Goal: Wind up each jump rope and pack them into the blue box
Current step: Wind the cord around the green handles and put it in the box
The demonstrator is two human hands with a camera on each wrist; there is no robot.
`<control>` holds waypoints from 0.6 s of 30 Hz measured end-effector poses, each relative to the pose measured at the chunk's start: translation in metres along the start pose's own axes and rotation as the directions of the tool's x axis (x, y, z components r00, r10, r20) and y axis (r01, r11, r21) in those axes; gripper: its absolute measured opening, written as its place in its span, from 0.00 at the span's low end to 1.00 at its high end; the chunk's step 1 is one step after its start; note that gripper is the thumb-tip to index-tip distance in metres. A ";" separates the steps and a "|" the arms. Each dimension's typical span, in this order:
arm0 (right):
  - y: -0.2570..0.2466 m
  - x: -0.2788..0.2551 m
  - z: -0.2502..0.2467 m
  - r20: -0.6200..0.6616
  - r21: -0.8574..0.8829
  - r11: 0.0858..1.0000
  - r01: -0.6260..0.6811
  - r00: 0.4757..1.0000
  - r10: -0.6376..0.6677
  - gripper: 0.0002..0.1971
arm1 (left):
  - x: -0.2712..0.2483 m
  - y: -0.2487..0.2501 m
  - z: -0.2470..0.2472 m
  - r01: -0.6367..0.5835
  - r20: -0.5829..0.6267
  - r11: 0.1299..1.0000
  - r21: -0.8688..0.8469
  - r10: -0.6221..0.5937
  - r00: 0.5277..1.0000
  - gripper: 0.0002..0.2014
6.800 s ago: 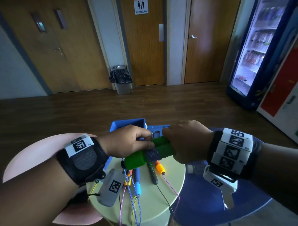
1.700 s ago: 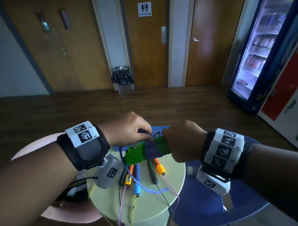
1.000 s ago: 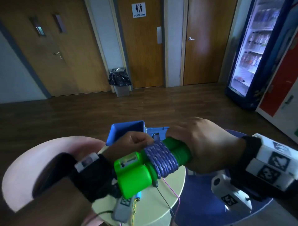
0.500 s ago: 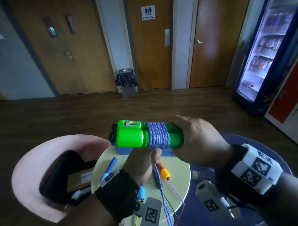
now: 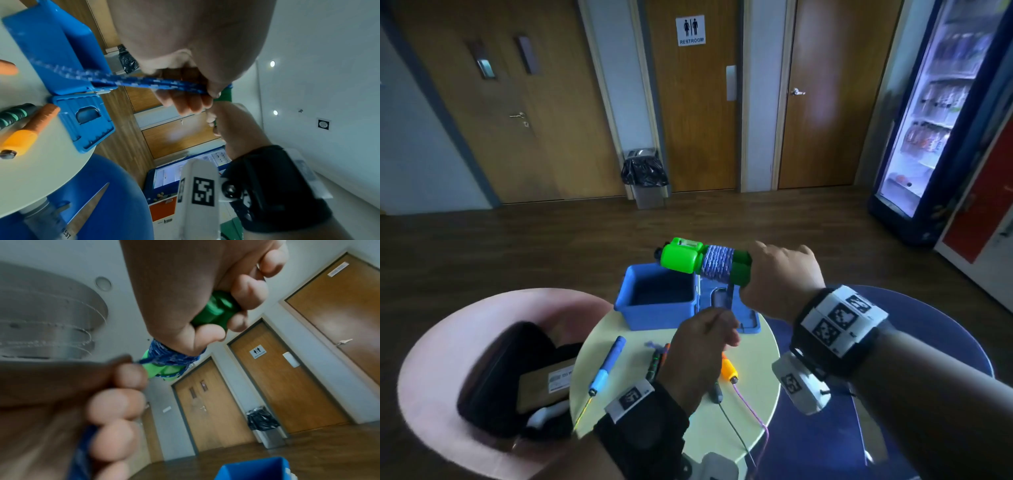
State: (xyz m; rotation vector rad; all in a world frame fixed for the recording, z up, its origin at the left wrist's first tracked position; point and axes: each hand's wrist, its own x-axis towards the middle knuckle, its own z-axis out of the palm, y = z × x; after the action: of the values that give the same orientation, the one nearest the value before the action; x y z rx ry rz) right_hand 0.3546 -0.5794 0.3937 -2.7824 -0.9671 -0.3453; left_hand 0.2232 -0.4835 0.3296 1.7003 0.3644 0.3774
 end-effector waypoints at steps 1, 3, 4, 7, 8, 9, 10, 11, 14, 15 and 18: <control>0.002 0.003 0.006 0.017 -0.035 0.999 -0.003 1.000 0.004 0.13 | 0.000 -0.001 0.000 0.029 0.017 1.000 0.010 -0.030 0.999 0.14; 0.007 0.007 0.015 0.077 -0.099 0.995 -0.005 0.997 0.013 0.13 | -0.001 -0.003 0.000 0.065 0.058 0.997 0.031 -0.067 0.996 0.12; 0.008 0.008 0.018 0.113 -0.129 0.992 -0.002 0.993 0.017 0.14 | -0.002 -0.004 -0.001 0.065 0.067 0.995 0.072 -0.070 0.995 0.11; 0.008 0.003 0.025 0.188 -0.232 0.971 0.061 0.982 -0.016 0.15 | -0.001 -0.006 -0.007 0.008 0.085 0.972 0.235 -0.029 0.996 0.13; 0.005 -0.002 0.029 0.205 -0.274 0.955 0.114 0.977 -0.058 0.14 | 0.001 -0.005 -0.010 -0.012 0.100 0.961 0.275 -0.016 0.995 0.12; 0.001 -0.009 0.032 0.240 -0.310 0.933 0.183 0.965 -0.110 0.12 | 0.004 -0.002 -0.015 -0.036 0.117 0.948 0.316 -0.002 0.993 0.13; -0.002 -0.017 0.035 0.283 -0.331 0.908 0.256 0.945 -0.163 0.11 | 0.008 -0.001 -0.021 -0.063 0.131 0.926 0.373 0.015 0.991 0.13; -0.006 -0.025 0.037 0.328 -0.342 0.883 0.320 0.922 -0.207 0.10 | 0.011 0.001 -0.028 -0.090 0.145 0.895 0.437 0.028 0.989 0.14; -0.014 -0.046 0.036 0.387 -0.327 0.825 0.461 0.862 -0.328 0.10 | 0.016 0.011 -0.046 -0.186 0.215 0.781 0.596 0.068 0.974 0.13; -0.015 -0.052 0.033 0.384 -0.308 0.813 0.494 0.847 -0.369 0.06 | 0.016 0.016 -0.051 -0.233 0.260 0.732 0.640 0.080 0.962 0.12; -0.015 -0.063 0.022 0.406 -0.237 0.776 0.584 0.786 -0.467 0.11 | 0.015 0.030 -0.060 -0.409 0.440 0.605 0.684 0.106 0.892 0.06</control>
State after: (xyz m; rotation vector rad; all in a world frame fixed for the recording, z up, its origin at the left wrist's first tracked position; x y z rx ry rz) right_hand 0.3007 -0.5993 0.3567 -2.8654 -1.9804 -0.1290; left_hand 0.2107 -0.4286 0.3692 2.6438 -0.0373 0.0989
